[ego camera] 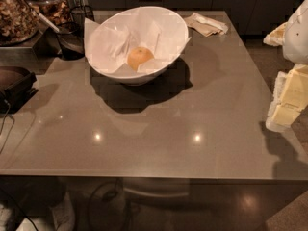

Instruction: Pick orange from white bowl

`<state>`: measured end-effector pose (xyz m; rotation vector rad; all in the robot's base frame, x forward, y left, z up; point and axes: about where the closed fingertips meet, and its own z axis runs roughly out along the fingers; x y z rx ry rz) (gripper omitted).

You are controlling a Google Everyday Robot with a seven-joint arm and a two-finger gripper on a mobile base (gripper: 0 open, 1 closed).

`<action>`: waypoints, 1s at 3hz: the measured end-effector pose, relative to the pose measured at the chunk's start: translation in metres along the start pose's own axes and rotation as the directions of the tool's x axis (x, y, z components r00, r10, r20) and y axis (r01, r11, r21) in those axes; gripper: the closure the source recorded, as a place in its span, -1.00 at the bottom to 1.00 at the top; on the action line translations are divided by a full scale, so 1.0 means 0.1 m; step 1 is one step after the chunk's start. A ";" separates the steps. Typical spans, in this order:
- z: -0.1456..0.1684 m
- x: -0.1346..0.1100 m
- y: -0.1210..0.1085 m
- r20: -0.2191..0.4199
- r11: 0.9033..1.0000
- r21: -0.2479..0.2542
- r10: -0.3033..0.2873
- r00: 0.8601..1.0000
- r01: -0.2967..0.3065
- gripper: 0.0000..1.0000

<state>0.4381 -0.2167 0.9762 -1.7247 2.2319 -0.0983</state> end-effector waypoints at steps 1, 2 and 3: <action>0.00 0.00 0.00 0.000 1.000 0.000 0.000 1.000 0.000 -1.00; -0.02 -0.03 -0.01 -0.008 1.000 0.015 0.012 1.000 -0.012 -1.00; 0.04 -0.26 -0.16 0.018 0.996 -0.030 0.089 0.996 -0.088 -1.00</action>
Offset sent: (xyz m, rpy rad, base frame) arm 0.0022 0.0047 0.0007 -0.0189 0.0019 -0.0369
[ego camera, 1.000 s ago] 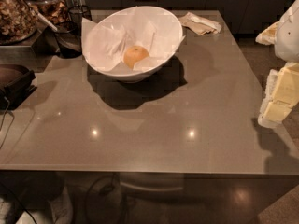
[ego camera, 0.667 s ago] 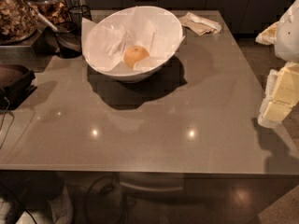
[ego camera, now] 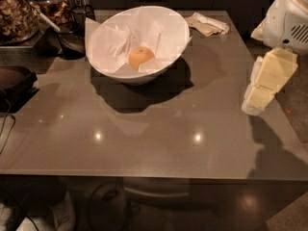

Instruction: Pick orange from white bowl

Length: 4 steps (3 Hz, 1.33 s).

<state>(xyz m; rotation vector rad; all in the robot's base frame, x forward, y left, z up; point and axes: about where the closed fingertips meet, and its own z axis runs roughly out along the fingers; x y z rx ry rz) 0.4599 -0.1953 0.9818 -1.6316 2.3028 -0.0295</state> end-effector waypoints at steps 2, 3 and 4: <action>0.01 -0.37 -0.23 0.028 0.994 -0.015 0.111 0.993 -0.111 -1.00; 0.03 -0.45 -0.26 0.065 0.995 -0.005 0.103 0.993 -0.103 -1.00; 0.24 -1.19 -0.56 0.134 0.994 -0.053 0.104 0.986 -0.097 -1.00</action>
Offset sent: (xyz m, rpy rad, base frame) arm 0.0239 0.0183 0.0076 0.0401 0.0344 -0.0737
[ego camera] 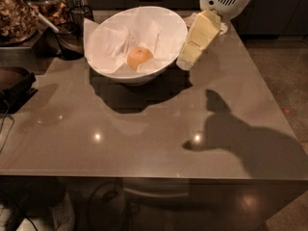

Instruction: Pick orange from white bowl

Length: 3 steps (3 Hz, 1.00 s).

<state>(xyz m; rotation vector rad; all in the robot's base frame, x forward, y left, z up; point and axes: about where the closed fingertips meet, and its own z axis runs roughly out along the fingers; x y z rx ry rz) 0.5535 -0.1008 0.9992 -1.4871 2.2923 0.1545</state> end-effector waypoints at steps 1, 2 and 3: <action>0.00 0.00 0.00 0.000 1.000 0.000 0.000 1.000 0.000 -1.00; 0.08 -0.23 -0.10 0.059 1.000 0.010 0.016 0.998 -0.017 -1.00; 0.37 -0.74 -0.29 0.017 1.000 -0.025 0.012 1.000 -0.011 -1.00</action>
Offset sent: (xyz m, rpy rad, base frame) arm 0.0437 0.0381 0.0082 0.1266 -0.0597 -0.0322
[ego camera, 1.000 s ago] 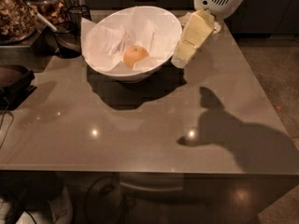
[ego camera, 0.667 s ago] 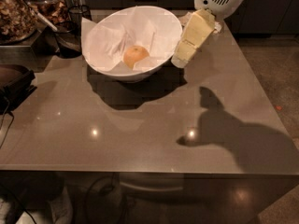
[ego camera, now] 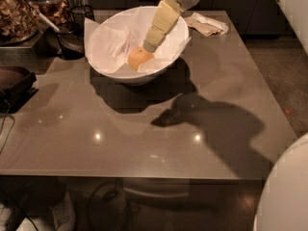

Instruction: Pick orange from white bowl

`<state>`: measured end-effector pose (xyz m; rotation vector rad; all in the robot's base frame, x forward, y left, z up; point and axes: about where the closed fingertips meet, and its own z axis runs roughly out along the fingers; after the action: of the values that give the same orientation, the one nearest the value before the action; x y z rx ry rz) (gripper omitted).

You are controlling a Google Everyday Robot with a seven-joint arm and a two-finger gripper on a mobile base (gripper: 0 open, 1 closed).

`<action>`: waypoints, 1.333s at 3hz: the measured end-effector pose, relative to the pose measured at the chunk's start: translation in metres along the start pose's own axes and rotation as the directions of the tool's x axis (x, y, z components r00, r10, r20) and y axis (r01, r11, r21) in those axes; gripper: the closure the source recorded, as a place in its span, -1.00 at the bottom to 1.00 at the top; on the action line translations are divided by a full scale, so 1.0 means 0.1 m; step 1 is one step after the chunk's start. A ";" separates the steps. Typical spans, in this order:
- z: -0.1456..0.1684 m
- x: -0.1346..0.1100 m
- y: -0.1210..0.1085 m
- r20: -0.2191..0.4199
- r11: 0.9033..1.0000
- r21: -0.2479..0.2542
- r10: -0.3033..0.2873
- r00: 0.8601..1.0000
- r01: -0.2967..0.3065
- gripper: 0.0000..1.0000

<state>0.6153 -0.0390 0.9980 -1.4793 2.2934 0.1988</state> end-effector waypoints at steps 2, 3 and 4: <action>0.13 -0.19 -0.05 0.064 1.000 -0.007 -0.027 0.998 0.028 -1.00; 0.28 -0.43 -0.08 0.074 0.996 -0.014 -0.089 0.993 0.090 -0.82; 0.43 -0.58 -0.10 0.072 0.991 -0.027 -0.131 0.989 0.133 -0.44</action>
Offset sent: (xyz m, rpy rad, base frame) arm 0.0236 0.0287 -0.0093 0.0971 -0.0359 0.0708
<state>0.6560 0.0197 0.9834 -1.6080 2.1382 0.2464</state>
